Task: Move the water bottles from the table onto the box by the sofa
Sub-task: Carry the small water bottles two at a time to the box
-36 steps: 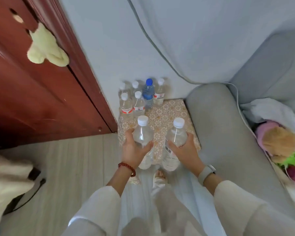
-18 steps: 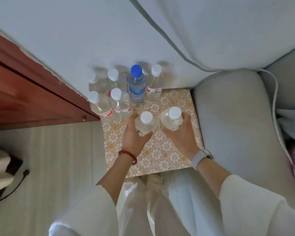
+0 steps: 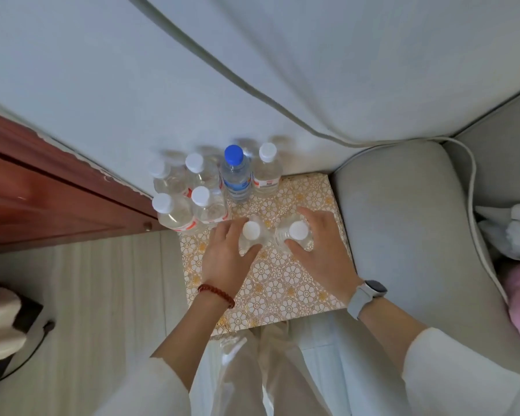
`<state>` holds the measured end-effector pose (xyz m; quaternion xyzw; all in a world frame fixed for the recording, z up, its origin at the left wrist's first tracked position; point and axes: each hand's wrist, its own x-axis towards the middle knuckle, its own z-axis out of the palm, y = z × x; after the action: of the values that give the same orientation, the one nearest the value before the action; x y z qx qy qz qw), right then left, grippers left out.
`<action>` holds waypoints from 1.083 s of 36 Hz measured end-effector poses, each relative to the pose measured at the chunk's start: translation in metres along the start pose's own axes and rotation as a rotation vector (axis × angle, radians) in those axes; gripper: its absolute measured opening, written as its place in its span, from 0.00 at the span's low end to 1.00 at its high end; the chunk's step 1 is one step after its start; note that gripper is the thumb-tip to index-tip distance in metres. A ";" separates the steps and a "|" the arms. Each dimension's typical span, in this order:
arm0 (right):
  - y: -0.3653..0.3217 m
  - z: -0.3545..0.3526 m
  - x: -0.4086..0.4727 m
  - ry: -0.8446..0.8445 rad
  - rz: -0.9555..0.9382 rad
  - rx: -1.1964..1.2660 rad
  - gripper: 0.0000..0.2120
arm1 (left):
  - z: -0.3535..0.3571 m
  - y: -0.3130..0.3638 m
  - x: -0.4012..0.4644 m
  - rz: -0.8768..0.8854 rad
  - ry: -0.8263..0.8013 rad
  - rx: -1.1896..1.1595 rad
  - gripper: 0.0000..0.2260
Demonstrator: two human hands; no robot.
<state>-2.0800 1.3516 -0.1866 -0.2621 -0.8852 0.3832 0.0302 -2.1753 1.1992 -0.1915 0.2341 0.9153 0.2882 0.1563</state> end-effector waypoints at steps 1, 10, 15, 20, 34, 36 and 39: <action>-0.002 -0.004 0.002 -0.022 -0.036 -0.087 0.25 | -0.002 0.002 0.001 0.016 0.020 0.016 0.22; -0.008 -0.017 0.017 -0.234 -0.074 -0.307 0.17 | -0.015 0.016 0.022 0.097 -0.127 0.103 0.16; -0.012 -0.012 0.032 -0.172 -0.041 -0.275 0.18 | -0.024 0.019 0.040 0.158 -0.136 0.239 0.18; -0.017 -0.005 0.047 -0.077 -0.075 -0.251 0.17 | -0.027 0.017 0.056 0.274 -0.102 0.414 0.18; -0.028 0.004 0.085 -0.011 -0.156 -0.235 0.16 | -0.026 0.008 0.079 0.345 0.078 0.519 0.21; -0.029 0.005 0.087 -0.010 -0.174 -0.240 0.16 | -0.025 0.007 0.080 0.363 0.088 0.527 0.21; -0.026 0.006 0.085 -0.030 -0.192 -0.257 0.16 | -0.023 0.003 0.082 0.376 0.085 0.512 0.23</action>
<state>-2.1663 1.3742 -0.1847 -0.1724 -0.9482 0.2662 0.0197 -2.2529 1.2335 -0.1835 0.4189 0.9044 0.0818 -0.0021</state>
